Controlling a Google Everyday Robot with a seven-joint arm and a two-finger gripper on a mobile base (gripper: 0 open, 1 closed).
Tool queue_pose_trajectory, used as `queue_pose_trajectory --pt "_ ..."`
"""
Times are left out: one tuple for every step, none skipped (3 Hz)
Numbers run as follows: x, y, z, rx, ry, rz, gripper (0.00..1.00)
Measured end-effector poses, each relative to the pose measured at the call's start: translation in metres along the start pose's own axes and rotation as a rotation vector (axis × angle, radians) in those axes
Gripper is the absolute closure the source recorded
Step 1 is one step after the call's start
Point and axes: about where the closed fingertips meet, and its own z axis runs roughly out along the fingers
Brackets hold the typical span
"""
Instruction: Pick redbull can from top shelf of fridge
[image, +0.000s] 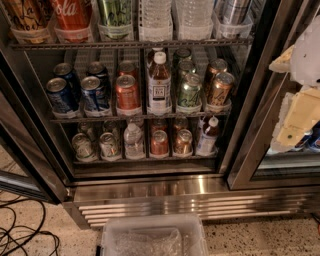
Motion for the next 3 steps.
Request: queue_pose_trajectory --pt "0.0 0.0 0.0 0.0 0.0 0.0 0.0" --pt "-0.001 0.01 0.016 -0.02 -0.063 0.012 0.0" --pt "0.004 0.034 0.05 -0.039 -0.203 0.03 0.0"
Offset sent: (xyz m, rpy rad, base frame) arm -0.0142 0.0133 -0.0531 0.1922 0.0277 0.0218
